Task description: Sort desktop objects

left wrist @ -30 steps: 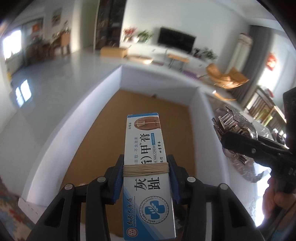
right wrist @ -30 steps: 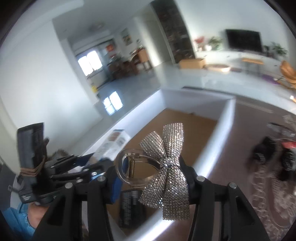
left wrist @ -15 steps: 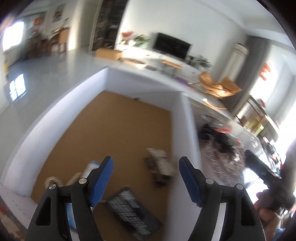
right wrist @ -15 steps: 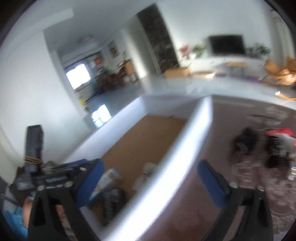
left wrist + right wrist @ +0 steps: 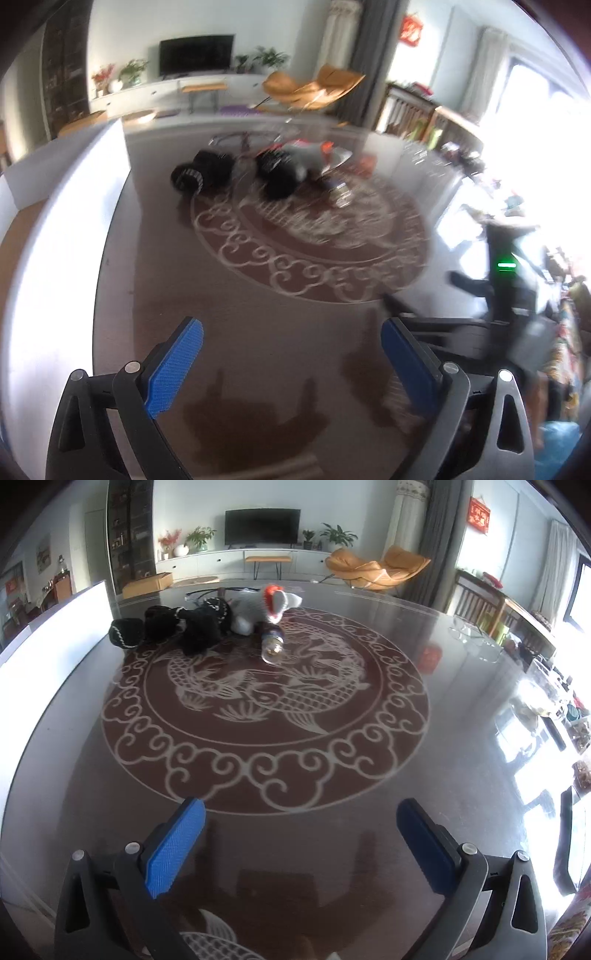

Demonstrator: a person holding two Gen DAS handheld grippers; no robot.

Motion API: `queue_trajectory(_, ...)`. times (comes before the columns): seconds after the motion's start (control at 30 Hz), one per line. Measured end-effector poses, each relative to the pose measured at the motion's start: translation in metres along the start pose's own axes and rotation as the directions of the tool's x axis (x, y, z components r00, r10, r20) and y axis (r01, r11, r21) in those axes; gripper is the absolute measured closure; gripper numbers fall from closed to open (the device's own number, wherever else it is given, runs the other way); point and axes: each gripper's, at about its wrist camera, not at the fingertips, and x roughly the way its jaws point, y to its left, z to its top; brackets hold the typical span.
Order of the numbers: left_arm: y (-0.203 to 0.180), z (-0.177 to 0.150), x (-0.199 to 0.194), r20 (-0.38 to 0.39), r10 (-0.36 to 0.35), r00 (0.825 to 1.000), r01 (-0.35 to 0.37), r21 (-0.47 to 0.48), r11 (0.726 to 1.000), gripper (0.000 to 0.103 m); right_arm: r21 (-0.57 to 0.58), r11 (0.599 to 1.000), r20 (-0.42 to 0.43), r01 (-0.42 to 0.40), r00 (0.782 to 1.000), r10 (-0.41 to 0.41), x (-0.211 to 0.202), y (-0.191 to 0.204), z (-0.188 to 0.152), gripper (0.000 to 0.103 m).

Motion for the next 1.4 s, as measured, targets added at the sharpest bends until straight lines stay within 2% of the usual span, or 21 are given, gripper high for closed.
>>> queue_trajectory(0.07,0.006,0.0,0.013,-0.011,0.022,1.0,-0.022,-0.019,1.0,0.005,0.001,1.0,-0.021,0.002,1.0,-0.002,0.004,-0.003,-0.002,0.0)
queue_trajectory(0.17,0.016,0.0,0.031,-0.016,0.059,0.998,-0.06,-0.026,0.998,0.005,0.048,0.998,-0.038,-0.042,0.998,0.044,0.013,-0.015,0.0,0.0)
queue_trajectory(0.27,0.019,0.007,0.049,-0.025,0.107,0.994,-0.107,-0.004,0.994,0.005,0.068,0.996,-0.045,-0.06,0.997,0.063,0.018,-0.021,0.001,0.0)
queue_trajectory(0.4,0.015,0.008,0.07,-0.067,0.096,0.993,-0.095,0.015,0.995,0.005,0.072,0.996,-0.047,-0.06,0.997,0.063,0.017,-0.02,0.002,0.0)
queue_trajectory(0.5,0.003,0.006,0.069,-0.043,0.148,0.988,-0.144,0.079,0.986,0.001,0.072,0.996,-0.048,-0.06,0.997,0.063,0.017,-0.019,0.002,0.0)
queue_trajectory(1.4,0.007,0.007,0.069,-0.045,0.14,0.989,-0.136,0.072,0.988,0.0,0.072,0.996,-0.048,-0.058,0.997,0.062,0.017,-0.018,0.002,0.0)
